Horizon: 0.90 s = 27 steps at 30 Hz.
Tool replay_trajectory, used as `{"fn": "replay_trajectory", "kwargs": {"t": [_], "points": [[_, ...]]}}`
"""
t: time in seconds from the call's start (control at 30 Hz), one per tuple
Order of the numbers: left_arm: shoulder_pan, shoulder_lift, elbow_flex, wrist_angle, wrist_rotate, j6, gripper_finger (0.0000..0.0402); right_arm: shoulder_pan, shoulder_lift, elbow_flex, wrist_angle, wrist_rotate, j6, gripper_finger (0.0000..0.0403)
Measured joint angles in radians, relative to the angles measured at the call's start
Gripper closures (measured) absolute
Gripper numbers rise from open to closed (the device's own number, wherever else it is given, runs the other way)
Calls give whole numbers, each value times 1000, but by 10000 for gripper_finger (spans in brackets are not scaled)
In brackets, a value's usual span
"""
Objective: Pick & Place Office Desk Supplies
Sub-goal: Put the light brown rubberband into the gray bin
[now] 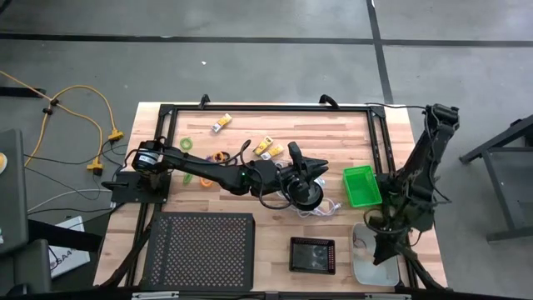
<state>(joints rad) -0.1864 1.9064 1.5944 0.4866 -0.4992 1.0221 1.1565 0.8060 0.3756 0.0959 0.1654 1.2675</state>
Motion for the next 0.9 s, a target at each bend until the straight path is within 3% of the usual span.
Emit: {"fn": "replay_trajectory", "kwargs": {"t": [0.27, 0.9], "points": [[0, 0, 0, 0, 0, -2, 310, 75, 108, 0, 44, 45, 165, 401], [0, 0, 0, 0, 0, -4, 310, 81, 223, 0, 69, 64, 232, 401]]}}
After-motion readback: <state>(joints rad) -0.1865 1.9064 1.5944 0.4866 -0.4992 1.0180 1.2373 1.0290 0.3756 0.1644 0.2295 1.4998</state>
